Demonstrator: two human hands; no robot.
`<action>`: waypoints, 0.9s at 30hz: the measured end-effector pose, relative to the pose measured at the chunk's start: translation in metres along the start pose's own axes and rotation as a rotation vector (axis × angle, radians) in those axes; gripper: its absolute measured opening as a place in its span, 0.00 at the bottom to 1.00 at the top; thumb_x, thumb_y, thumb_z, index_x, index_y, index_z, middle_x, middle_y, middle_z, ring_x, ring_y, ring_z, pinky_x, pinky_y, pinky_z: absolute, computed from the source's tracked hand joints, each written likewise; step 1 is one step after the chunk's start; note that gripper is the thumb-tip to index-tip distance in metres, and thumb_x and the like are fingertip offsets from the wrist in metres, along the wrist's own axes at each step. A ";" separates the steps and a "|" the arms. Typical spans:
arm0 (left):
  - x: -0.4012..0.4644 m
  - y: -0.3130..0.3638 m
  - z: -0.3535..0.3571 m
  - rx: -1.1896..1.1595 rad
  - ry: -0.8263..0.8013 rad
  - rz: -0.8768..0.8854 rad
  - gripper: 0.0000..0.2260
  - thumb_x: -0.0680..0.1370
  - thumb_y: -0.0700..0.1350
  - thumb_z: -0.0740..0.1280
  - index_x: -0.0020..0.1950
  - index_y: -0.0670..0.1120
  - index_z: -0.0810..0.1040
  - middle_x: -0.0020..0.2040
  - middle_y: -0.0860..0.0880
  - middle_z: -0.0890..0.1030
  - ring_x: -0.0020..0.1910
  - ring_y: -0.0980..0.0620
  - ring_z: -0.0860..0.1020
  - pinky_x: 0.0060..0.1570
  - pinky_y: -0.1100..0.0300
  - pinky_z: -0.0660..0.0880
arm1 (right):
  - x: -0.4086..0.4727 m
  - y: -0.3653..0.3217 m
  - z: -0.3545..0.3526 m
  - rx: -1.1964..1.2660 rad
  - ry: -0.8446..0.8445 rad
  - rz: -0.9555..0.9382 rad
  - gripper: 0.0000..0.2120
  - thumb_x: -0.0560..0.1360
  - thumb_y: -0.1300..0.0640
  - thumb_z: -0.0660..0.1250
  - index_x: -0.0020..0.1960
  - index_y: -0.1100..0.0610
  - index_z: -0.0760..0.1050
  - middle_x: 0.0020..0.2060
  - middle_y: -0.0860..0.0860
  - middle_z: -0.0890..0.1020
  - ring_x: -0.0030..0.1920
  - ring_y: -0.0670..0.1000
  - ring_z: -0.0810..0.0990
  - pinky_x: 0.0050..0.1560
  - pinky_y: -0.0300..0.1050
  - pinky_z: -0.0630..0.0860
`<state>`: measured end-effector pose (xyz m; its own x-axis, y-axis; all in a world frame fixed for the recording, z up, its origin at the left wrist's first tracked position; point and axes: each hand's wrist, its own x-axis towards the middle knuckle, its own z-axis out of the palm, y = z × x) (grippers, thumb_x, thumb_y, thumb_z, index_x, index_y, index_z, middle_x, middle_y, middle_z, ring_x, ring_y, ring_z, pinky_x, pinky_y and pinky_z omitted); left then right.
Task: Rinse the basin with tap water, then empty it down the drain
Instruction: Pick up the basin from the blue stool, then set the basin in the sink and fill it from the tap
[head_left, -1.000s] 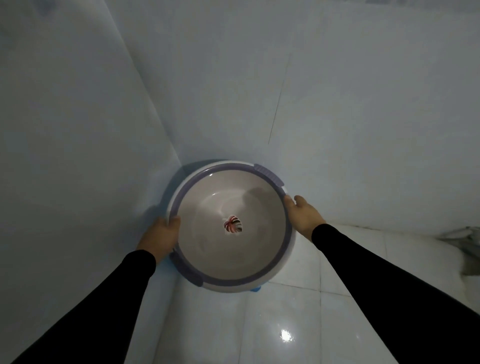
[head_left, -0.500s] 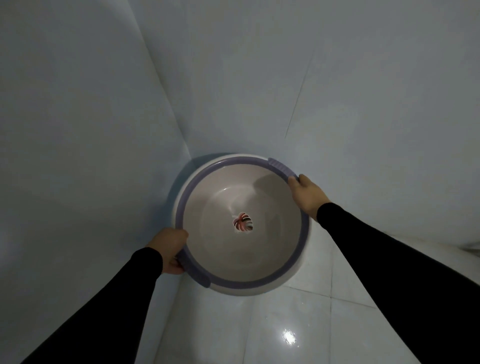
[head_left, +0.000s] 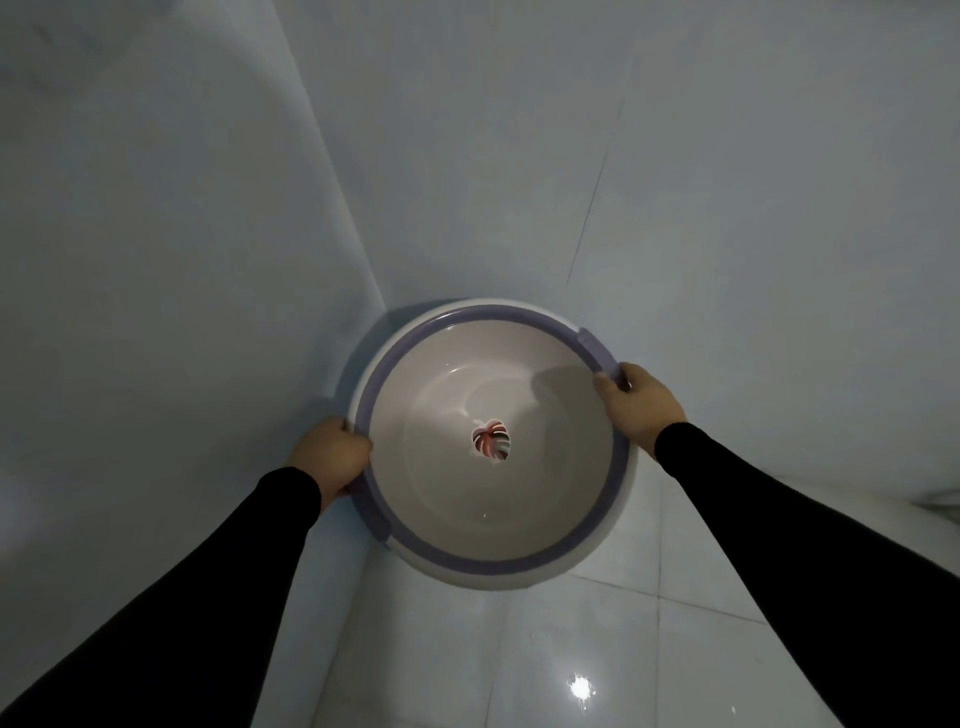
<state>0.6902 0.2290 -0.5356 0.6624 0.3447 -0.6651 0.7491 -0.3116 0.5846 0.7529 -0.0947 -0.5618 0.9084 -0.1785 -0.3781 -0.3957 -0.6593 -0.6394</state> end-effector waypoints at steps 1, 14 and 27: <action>-0.006 0.005 -0.003 0.013 0.009 0.026 0.09 0.75 0.36 0.62 0.54 0.36 0.76 0.52 0.35 0.80 0.51 0.37 0.79 0.48 0.44 0.78 | -0.005 0.001 -0.005 0.001 0.006 0.004 0.16 0.76 0.44 0.59 0.50 0.57 0.72 0.44 0.53 0.79 0.46 0.56 0.76 0.46 0.46 0.70; -0.126 0.133 -0.025 0.100 0.008 0.364 0.09 0.72 0.37 0.67 0.48 0.32 0.79 0.49 0.35 0.81 0.42 0.44 0.78 0.42 0.56 0.72 | -0.083 -0.028 -0.150 0.035 0.253 -0.011 0.16 0.76 0.42 0.59 0.43 0.55 0.70 0.35 0.50 0.76 0.35 0.52 0.73 0.32 0.45 0.65; -0.268 0.280 -0.030 0.145 0.068 0.735 0.09 0.78 0.41 0.62 0.57 0.43 0.76 0.51 0.41 0.81 0.51 0.41 0.79 0.56 0.46 0.76 | -0.166 -0.077 -0.347 0.110 0.454 -0.033 0.17 0.74 0.43 0.62 0.36 0.56 0.71 0.33 0.52 0.76 0.34 0.49 0.74 0.28 0.41 0.64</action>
<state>0.7221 0.0764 -0.1798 0.9941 0.0551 -0.0938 0.1081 -0.5947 0.7967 0.6799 -0.2680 -0.2174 0.8783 -0.4765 -0.0406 -0.3551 -0.5930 -0.7227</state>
